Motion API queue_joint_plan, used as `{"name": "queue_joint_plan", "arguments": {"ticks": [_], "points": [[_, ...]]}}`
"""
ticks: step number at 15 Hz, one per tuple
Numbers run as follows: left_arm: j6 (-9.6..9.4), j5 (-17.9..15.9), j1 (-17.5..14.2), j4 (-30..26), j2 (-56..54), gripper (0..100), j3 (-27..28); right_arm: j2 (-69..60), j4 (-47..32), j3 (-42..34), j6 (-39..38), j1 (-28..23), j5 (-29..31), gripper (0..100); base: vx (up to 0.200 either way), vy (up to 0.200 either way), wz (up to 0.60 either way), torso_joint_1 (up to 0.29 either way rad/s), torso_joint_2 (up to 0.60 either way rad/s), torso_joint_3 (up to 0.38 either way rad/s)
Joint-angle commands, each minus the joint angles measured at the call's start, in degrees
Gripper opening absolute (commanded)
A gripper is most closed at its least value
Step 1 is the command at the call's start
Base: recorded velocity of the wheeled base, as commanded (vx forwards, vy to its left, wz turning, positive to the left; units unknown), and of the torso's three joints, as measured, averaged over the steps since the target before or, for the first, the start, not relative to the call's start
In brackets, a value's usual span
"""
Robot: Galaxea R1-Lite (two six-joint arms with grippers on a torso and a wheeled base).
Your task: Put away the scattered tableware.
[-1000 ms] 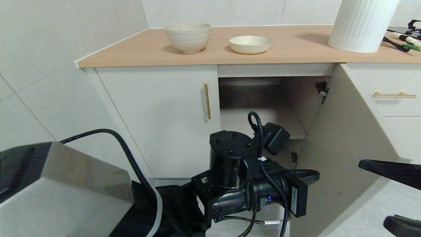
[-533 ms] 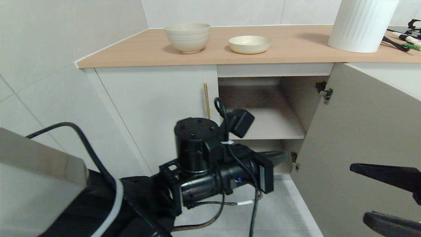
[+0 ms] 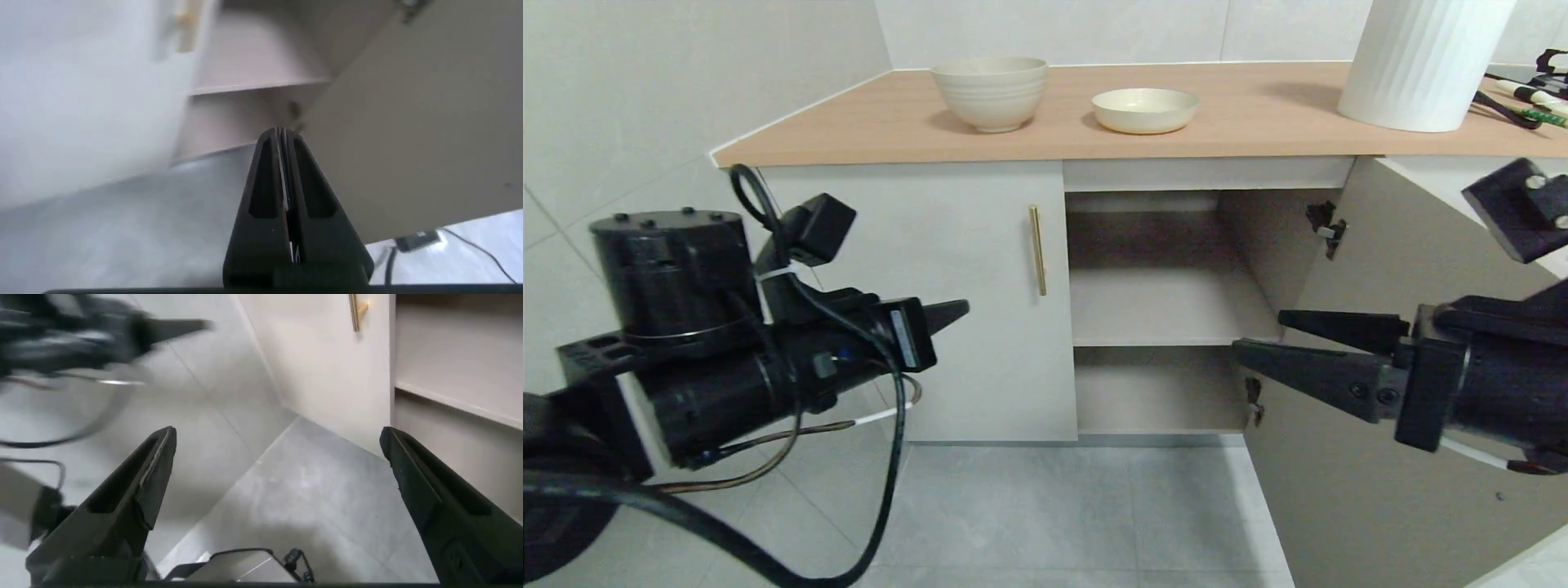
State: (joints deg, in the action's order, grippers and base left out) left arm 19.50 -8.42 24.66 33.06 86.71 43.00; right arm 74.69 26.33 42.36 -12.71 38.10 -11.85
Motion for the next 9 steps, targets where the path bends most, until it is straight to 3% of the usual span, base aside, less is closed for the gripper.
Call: {"name": "queue_joint_plan", "arguments": {"ticks": [1,2,3,6,7,8,9], "points": [[0.01,0.25,-5.77,-7.48,-11.65,0,-1.42,7.84,1.35,2.73,0.32,-1.27,0.25,100,0.000,0.000,0.00,0.000,0.00,0.000],[0.01,0.25,-5.77,-7.48,-11.65,0,-1.42,7.84,1.35,2.73,0.32,-1.27,0.25,100,0.000,0.000,0.00,0.000,0.00,0.000],[0.01,0.16,-6.47,-12.58,-16.49,0,-0.37,8.80,0.65,8.09,0.23,-2.41,1.13,100,0.000,0.000,0.00,0.000,0.00,0.000],[-0.17,0.16,-7.08,-13.29,-19.21,0,-0.02,7.22,-6.73,9.05,-0.12,-4.96,5.61,100,0.000,0.000,0.00,0.000,0.00,0.000],[-1.22,0.16,-7.08,-13.46,-19.12,0,-0.11,6.43,-7.52,8.35,-0.03,-5.22,6.75,100,0.000,0.000,0.00,0.000,0.00,0.000],[-2.19,0.16,-7.08,-13.64,-18.77,100,-0.28,5.46,-8.23,7.47,-0.03,-5.22,7.10,100,0.000,0.000,0.00,0.000,0.00,0.000],[-3.33,-0.10,-7.08,-13.55,-18.24,100,-0.63,4.23,-9.72,6.24,0.06,-5.22,7.28,100,0.000,0.000,0.00,0.000,0.00,0.000]]}}
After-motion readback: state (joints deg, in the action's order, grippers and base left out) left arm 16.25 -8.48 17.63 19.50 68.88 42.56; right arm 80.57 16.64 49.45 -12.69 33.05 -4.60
